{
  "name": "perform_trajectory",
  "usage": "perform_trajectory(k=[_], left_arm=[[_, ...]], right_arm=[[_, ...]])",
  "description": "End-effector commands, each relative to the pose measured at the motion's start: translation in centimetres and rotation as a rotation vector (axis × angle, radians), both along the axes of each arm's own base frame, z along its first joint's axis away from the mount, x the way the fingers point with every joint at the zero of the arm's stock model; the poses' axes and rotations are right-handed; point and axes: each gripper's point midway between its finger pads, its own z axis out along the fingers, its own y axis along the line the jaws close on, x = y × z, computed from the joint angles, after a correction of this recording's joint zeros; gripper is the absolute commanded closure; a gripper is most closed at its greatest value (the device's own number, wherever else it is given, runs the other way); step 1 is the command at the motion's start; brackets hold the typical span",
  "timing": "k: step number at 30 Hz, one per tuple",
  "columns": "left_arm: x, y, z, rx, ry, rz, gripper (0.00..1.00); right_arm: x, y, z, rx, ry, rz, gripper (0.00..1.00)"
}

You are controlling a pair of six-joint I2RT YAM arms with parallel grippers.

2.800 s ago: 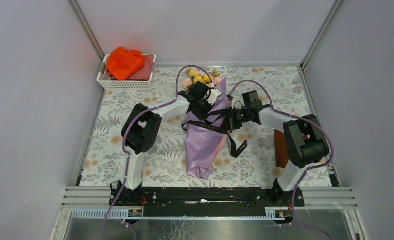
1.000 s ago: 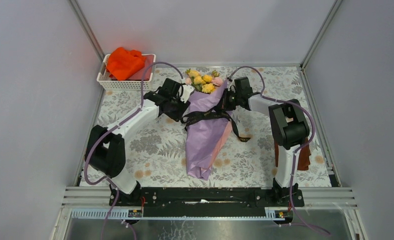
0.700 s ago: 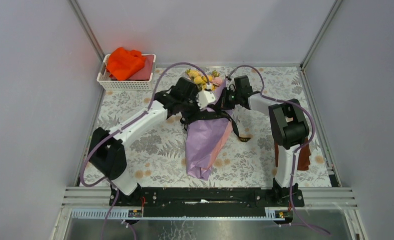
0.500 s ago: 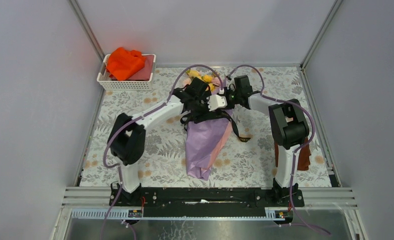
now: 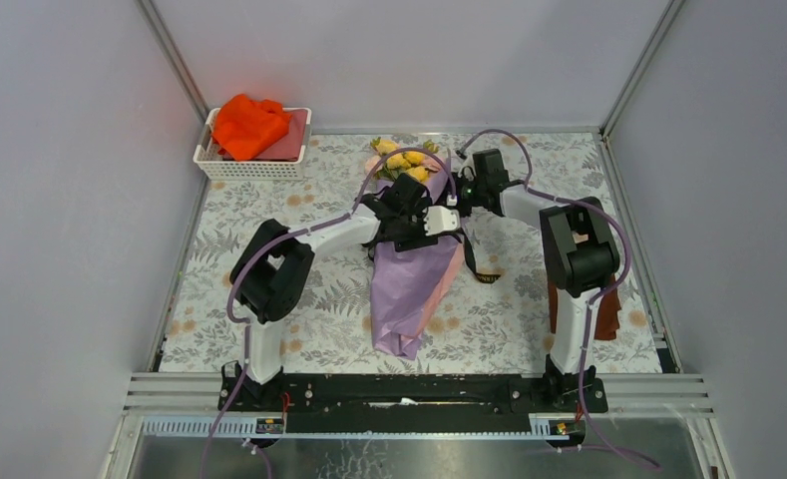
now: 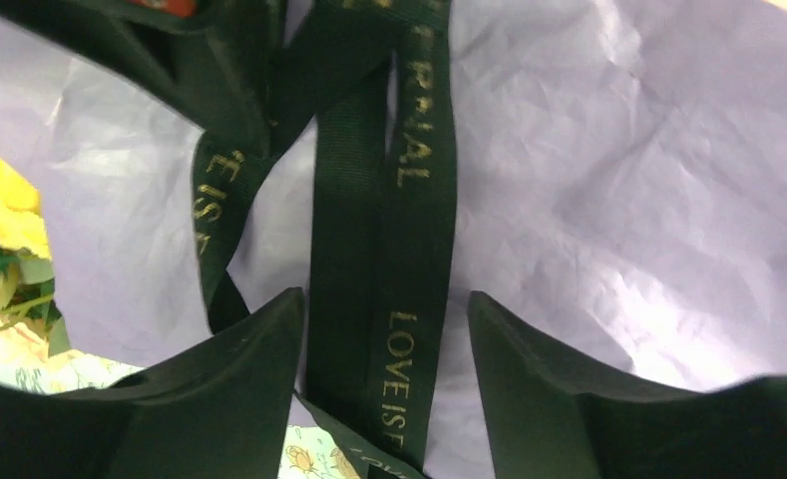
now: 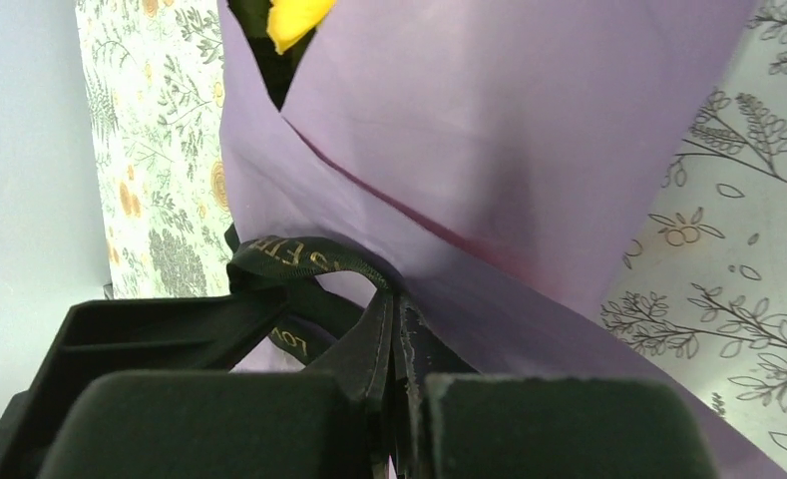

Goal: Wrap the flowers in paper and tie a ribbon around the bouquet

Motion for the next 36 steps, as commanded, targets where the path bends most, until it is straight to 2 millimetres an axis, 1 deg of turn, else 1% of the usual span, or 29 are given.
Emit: perform_trajectory(k=[1,3,6,7,10,13,15,17,18,19,20,23,27,30,33,36], left_arm=[[3.8,-1.2,3.5,-0.076,-0.209,0.073,0.37],[4.0,-1.0,3.9,-0.08,-0.235,0.082,0.41],[3.8,-1.1,4.3,-0.09,-0.235,0.08,0.4],[3.7,-1.2,4.5,-0.093,-0.229,0.076,0.38],[3.9,-1.4,4.6,-0.093,-0.222,0.073,0.28],[4.6,-1.1,3.2,-0.05,-0.228,0.087,0.24],[4.6,-0.9,2.1,-0.022,-0.203,0.083,0.24],[4.7,-0.9,1.7,-0.017,-0.189,0.091,0.26],[4.7,-1.0,1.8,-0.021,-0.188,0.095,0.29],[4.8,-1.1,2.0,-0.03,-0.188,0.095,0.35],[4.8,-1.3,2.2,-0.042,-0.185,0.095,0.44],[4.6,-1.2,2.2,-0.05,-0.163,0.085,0.64],[4.0,-0.8,1.6,-0.028,-0.127,0.085,0.99],[4.0,-0.7,2.4,-0.052,-0.121,0.111,1.0],[4.4,-0.8,4.4,-0.121,-0.111,0.187,1.0],[5.3,-0.5,6.3,-0.184,-0.095,0.259,1.0]], right_arm=[[-0.3,-0.7,1.5,0.014,0.012,0.007,1.0],[-0.8,-1.5,0.9,-0.022,0.032,0.004,1.0],[-1.4,-2.4,0.0,-0.073,0.059,0.018,1.0],[-1.7,-2.5,-0.2,-0.078,0.066,0.028,1.0],[-2.2,-2.2,-0.5,-0.067,0.088,0.059,1.0],[-2.5,-2.0,-0.2,-0.056,0.083,0.081,1.0],[-2.7,-1.9,-0.1,-0.048,0.084,0.095,1.0],[-3.0,-1.6,0.3,-0.03,0.091,0.119,1.0],[-3.2,-1.5,0.3,-0.026,0.098,0.131,1.0],[-3.5,-1.5,0.4,-0.018,0.102,0.142,1.0],[-3.8,-1.4,0.4,-0.014,0.108,0.151,1.0],[-4.5,-1.2,0.8,0.013,0.111,0.177,1.0],[-4.8,-1.1,1.6,0.028,0.097,0.192,1.0],[-5.0,-1.2,1.8,0.03,0.091,0.202,1.0],[-5.4,-1.1,2.1,0.04,0.086,0.228,1.0],[-6.4,-0.6,3.3,0.094,0.065,0.286,0.97]])
